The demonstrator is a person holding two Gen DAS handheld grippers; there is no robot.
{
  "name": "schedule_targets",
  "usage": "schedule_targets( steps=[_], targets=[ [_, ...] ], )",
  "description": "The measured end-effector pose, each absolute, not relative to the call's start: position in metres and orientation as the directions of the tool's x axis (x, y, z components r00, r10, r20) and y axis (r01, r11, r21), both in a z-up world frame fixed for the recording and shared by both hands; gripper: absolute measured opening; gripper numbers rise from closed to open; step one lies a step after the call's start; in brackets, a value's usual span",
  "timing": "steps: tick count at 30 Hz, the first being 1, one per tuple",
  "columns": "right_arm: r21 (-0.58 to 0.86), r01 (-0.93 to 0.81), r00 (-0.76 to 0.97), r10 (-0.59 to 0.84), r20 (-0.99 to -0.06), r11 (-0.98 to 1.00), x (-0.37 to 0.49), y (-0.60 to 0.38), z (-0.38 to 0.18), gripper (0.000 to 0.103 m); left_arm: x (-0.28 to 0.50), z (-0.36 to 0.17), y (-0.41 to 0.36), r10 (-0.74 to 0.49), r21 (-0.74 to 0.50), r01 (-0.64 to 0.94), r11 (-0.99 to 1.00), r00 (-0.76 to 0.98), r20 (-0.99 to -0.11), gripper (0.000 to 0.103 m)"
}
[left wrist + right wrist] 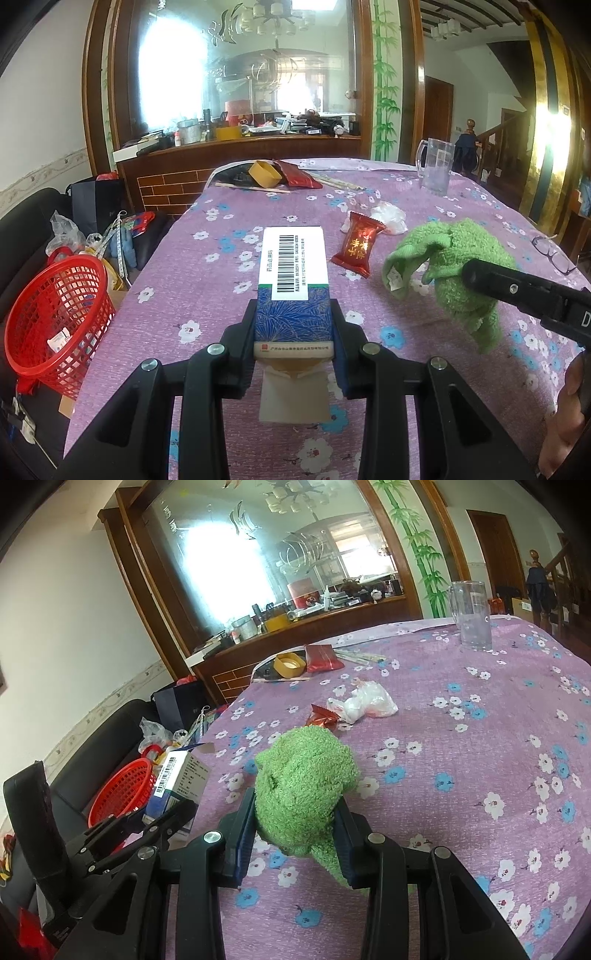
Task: Collect trash
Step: 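Hold the box in the left tool and the towel in the right tool above the table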
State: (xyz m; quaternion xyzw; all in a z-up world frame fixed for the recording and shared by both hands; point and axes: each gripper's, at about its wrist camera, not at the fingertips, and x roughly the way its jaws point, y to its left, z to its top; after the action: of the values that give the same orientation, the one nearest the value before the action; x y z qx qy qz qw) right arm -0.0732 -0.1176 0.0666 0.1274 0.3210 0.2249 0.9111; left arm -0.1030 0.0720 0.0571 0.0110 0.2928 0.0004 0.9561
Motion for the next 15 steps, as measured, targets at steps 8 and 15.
schedule_targets(
  steps=[8, 15],
  targets=[
    [0.377, -0.343, 0.679, 0.505, -0.533, 0.86, -0.071, -0.109, 0.068, 0.041, -0.102, 0.06, 0.079, 0.015, 0.016, -0.007, 1.0, 0.83, -0.557, 0.033],
    [0.371, -0.361, 0.671, 0.514, -0.534, 0.856, -0.068, -0.101, 0.071, 0.041, -0.102, 0.063, 0.087, 0.026, 0.009, -0.025, 1.0, 0.834, -0.552, 0.033]
  ],
)
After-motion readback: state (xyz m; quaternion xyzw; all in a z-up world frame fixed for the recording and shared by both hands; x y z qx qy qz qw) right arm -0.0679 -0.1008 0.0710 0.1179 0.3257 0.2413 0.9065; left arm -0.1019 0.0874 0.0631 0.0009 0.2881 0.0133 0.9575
